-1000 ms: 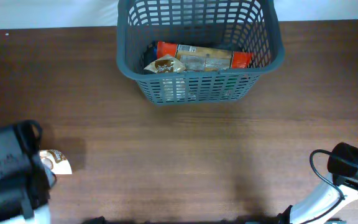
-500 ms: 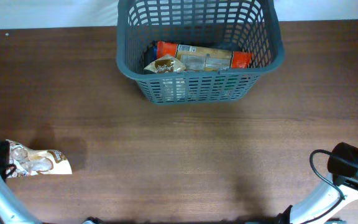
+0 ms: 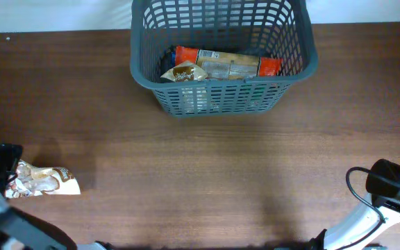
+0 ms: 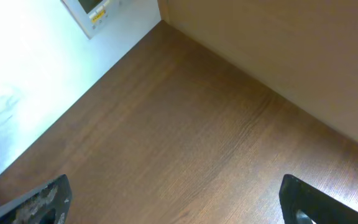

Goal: Pack container
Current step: 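Close the left gripper on the second crumpled wrapper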

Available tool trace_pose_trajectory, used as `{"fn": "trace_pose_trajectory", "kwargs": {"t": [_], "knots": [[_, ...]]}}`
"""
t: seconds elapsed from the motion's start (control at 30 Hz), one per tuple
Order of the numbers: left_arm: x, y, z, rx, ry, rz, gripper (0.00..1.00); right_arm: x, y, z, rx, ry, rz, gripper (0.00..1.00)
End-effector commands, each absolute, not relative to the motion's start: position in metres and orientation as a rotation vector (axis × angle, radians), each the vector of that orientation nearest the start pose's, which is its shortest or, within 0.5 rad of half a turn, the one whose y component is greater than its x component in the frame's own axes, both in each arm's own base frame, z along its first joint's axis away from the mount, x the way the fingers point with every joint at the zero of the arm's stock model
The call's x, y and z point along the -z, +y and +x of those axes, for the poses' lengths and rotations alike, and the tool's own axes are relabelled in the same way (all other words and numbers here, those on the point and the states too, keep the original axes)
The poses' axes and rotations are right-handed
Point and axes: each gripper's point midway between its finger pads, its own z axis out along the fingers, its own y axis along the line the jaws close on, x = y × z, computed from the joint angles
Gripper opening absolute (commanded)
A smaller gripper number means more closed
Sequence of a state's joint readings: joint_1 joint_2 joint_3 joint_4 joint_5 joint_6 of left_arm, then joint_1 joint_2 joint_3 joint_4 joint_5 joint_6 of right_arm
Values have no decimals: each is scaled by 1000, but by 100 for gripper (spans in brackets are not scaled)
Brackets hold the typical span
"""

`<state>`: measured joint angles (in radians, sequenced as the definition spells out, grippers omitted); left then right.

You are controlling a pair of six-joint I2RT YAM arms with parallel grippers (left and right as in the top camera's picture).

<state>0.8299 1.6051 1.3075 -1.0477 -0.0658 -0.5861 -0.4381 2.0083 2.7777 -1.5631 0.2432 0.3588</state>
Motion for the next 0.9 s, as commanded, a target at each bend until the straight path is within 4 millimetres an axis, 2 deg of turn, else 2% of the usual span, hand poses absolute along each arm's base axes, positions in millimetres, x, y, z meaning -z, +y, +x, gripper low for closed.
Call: {"fn": "trace_pose_trajectory", "kwargs": {"t": [0.0,0.23,0.37,0.47,0.67,0.87], "knots": [[-99,254,226,-65,2263,-1945,99,-396,-223,375,330,2117,1025,99],[-72,244,244,119,2280,-1985,99,-396,-223,375,330,2117,1025,99],[-68,243,246,138,2248,-2015,99,-396,-223,375,330,2117,1025,99],[-58,237,247,185,2243,-2017,99,-396,-223,375,330,2117,1025,99],[-19,217,226,184,2212,-2151,99,-396,-223,375,330,2117,1025,99],[-12,222,208,31,2234,-2174,99,-396,-223,375,330,2117,1025,99]]}}
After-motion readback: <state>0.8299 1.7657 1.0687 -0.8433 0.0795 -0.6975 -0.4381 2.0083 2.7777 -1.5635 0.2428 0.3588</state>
